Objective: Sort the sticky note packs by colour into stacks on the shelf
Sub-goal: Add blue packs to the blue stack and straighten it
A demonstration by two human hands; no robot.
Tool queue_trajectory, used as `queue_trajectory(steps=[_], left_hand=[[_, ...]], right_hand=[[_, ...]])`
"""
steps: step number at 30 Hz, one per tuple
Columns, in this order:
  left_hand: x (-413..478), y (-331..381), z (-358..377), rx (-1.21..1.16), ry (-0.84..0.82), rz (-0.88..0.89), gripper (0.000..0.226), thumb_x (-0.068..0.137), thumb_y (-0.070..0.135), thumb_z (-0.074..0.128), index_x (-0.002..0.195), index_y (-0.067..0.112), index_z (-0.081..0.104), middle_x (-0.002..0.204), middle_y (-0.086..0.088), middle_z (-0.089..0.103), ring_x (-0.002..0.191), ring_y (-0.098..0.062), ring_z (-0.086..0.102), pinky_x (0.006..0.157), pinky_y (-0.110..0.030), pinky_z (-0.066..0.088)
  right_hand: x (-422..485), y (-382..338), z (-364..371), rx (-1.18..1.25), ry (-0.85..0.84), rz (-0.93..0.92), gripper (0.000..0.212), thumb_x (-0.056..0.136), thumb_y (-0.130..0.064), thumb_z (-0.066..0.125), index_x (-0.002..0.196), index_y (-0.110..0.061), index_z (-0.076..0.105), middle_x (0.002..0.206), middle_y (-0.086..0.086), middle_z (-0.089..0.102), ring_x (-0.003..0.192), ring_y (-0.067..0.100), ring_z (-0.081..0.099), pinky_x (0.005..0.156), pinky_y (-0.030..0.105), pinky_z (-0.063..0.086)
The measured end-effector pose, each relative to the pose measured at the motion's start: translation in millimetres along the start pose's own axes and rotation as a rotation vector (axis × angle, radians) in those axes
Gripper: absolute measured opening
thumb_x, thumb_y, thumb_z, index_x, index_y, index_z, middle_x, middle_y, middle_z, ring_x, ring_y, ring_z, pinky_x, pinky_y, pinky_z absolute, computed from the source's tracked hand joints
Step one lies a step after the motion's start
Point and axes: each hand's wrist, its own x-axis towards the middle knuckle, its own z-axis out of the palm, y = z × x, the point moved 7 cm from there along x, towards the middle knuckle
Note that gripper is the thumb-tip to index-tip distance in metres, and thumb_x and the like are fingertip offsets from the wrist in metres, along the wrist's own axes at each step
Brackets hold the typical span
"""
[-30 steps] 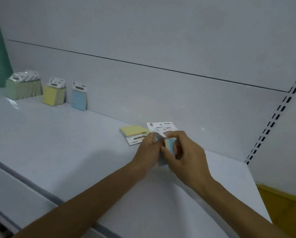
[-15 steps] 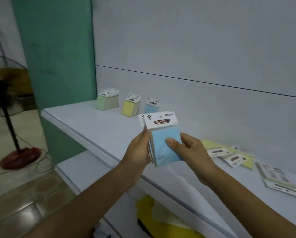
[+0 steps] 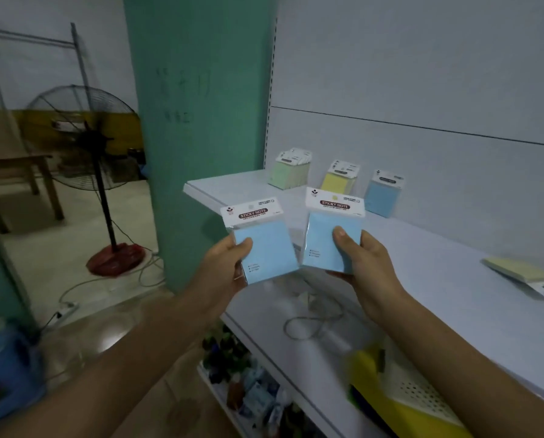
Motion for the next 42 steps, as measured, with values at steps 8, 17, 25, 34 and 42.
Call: queue_trajectory(steps=[8, 17, 25, 34, 42], left_hand=[[20.0, -29.5, -39.3, -0.002, 0.044, -0.091, 0.023, 0.099, 0.023, 0.041, 0.111, 0.024, 0.061, 0.105, -0.003, 0.067, 0.094, -0.020, 0.063, 0.074, -0.031, 0.054], [79.1, 2.8, -87.7, -0.048, 0.156, 0.005, 0.024, 0.097, 0.017, 0.042, 0.116, 0.021, 0.058, 0.099, -0.001, 0.071, 0.087, -0.019, 0.069, 0.070, -0.038, 0.057], [137.1, 36.2, -114.4, 0.069, 0.357, 0.294, 0.046, 0.092, 0.008, 0.050, 0.120, 0.041, 0.035, 0.079, 0.019, 0.072, 0.069, -0.004, 0.069, 0.050, -0.022, 0.054], [207.2, 13.7, -33.3, 0.181, 0.070, 0.173, 0.014, 0.093, 0.033, 0.050, 0.100, 0.025, 0.059, 0.100, 0.002, 0.068, 0.082, -0.013, 0.068, 0.061, -0.035, 0.058], [257.1, -27.3, 91.1, 0.363, -0.383, 0.100, 0.025, 0.091, 0.012, 0.052, 0.101, 0.035, 0.046, 0.117, 0.006, 0.057, 0.095, -0.008, 0.062, 0.059, -0.014, 0.053]], right_hand=[[23.2, 28.7, 56.8, -0.188, -0.107, -0.015, 0.018, 0.089, -0.024, 0.060, 0.102, -0.012, 0.065, 0.098, 0.006, 0.071, 0.086, 0.020, 0.067, 0.076, 0.038, 0.053], [87.2, 52.8, 140.2, -0.058, -0.388, 0.037, 0.029, 0.088, -0.030, 0.059, 0.114, -0.018, 0.061, 0.109, 0.004, 0.070, 0.097, 0.021, 0.068, 0.073, 0.030, 0.057], [142.9, 43.3, 167.8, -0.006, -0.425, -0.046, 0.039, 0.077, -0.036, 0.064, 0.111, -0.018, 0.064, 0.107, 0.006, 0.071, 0.096, 0.024, 0.068, 0.076, 0.034, 0.056], [197.8, 41.8, 104.6, -0.048, -0.162, -0.030, 0.022, 0.090, -0.022, 0.057, 0.110, -0.019, 0.065, 0.109, 0.003, 0.071, 0.103, 0.030, 0.065, 0.094, 0.049, 0.051], [200.7, 24.6, -23.0, -0.194, 0.182, -0.051, 0.026, 0.090, -0.023, 0.059, 0.112, -0.012, 0.065, 0.106, 0.007, 0.071, 0.097, 0.029, 0.068, 0.085, 0.043, 0.055]])
